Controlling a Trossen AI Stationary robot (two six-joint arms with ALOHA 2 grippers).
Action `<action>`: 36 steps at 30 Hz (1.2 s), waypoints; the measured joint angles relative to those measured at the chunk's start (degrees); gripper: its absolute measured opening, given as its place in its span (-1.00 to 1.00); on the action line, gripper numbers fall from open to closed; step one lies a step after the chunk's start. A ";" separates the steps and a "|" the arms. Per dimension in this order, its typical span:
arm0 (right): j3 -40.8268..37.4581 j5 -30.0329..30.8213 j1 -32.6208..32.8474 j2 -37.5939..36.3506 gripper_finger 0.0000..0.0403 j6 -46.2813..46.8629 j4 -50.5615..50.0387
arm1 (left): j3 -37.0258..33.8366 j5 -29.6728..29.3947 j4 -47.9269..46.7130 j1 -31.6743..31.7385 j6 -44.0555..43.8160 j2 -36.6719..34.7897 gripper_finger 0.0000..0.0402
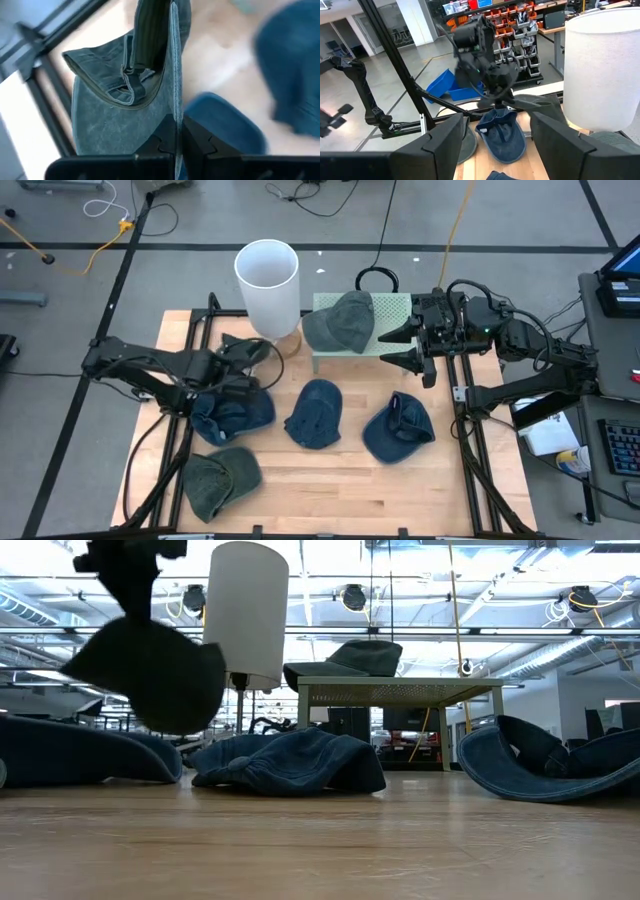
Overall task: Pick & Place hat
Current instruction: Stack the top green cap on the green cap on the shelf
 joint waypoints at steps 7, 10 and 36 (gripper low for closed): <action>0.00 -0.04 0.00 0.00 0.11 0.02 0.00 | 8.33 10.85 0.02 -1.49 13.12 0.01 -0.95; 0.00 -0.04 0.00 0.00 0.11 0.00 0.00 | 11.58 16.39 0.04 -2.05 16.76 0.02 -0.95; 0.02 -0.15 4.36 -1.57 0.13 16.18 0.69 | 18.96 55.32 42.82 4.18 13.08 -1.94 -0.95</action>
